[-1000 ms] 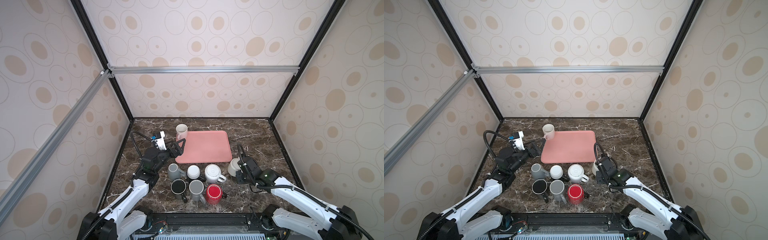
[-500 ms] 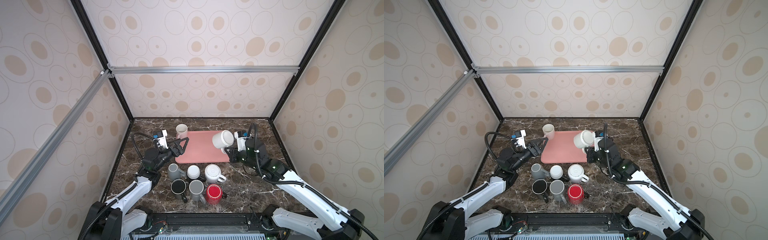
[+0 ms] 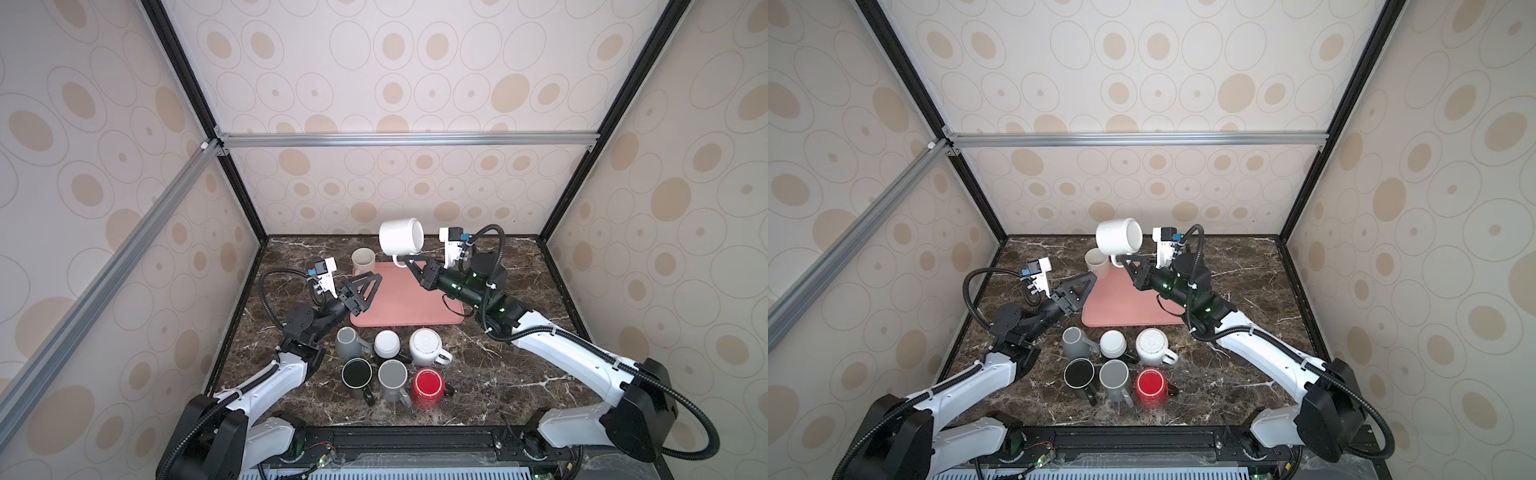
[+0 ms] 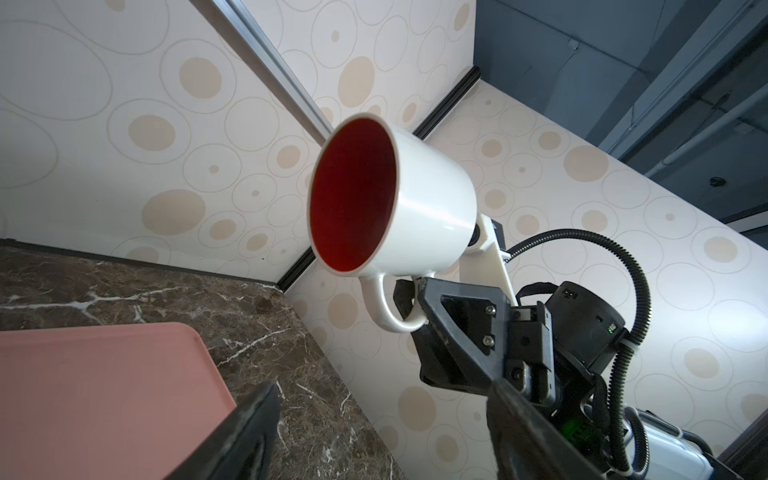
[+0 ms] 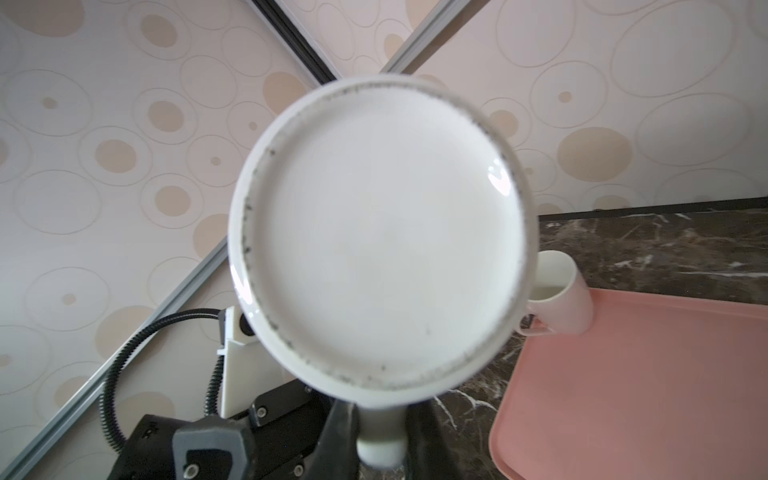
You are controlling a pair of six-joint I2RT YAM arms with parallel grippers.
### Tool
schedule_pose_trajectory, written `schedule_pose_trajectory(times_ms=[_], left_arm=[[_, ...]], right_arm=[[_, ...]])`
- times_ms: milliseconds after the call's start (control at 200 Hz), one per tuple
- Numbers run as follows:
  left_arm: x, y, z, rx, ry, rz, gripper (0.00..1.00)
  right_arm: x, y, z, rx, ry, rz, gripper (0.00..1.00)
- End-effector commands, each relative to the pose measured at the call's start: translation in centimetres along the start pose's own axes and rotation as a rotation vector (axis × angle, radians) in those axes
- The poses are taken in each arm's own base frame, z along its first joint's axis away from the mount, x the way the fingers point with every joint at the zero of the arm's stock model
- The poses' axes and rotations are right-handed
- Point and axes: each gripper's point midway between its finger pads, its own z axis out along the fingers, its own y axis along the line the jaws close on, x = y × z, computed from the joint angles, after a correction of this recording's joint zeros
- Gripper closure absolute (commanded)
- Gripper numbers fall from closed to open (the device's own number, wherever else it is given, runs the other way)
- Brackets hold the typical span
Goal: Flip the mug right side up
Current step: 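Hold the white mug up while the left gripper grasps its handle, then open the right gripper while the left gripper turns the mug upright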
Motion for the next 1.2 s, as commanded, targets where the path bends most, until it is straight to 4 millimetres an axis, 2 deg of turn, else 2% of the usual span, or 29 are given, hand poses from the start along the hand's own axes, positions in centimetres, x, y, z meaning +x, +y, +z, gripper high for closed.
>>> schedule_pose_trajectory(times_ms=[0,265,470,625,745,870,1005,1165,1195], left_arm=[[-1.0,-3.2,0.1,0.138,-0.035,0.010,0.24],[-2.0,-5.2,-0.3,0.235,-0.083,0.010,0.37],[-2.4,-6.7,-0.6,0.295,-0.099,0.021,0.45],[-2.4,-6.8,-0.5,0.298,-0.095,0.021,0.52],[-2.4,-6.8,-0.5,0.297,-0.100,0.019,0.62],[-2.4,-6.4,-0.4,0.281,-0.098,0.012,0.66],[-2.3,-6.1,-0.3,0.274,-0.095,0.000,0.77],[-2.0,-5.5,0.1,0.254,-0.080,-0.015,0.98],[-2.0,-5.3,0.2,0.242,-0.076,-0.015,1.00]], right_arm=[[-4.4,7.3,-0.9,-0.244,-0.135,-0.034,1.00],[-2.7,9.5,-0.5,-0.341,-0.073,-0.037,1.00],[-1.4,9.3,0.0,-0.343,-0.037,-0.019,1.00],[-0.9,9.5,0.3,-0.359,-0.024,-0.009,1.00],[-0.5,9.5,0.5,-0.361,-0.008,0.000,1.00],[0.1,9.4,0.7,-0.368,0.014,0.009,1.00],[0.6,9.0,0.7,-0.354,0.026,0.015,1.00],[0.9,8.5,0.6,-0.332,0.025,0.015,1.00],[0.9,8.4,0.5,-0.324,0.026,0.012,0.96]])
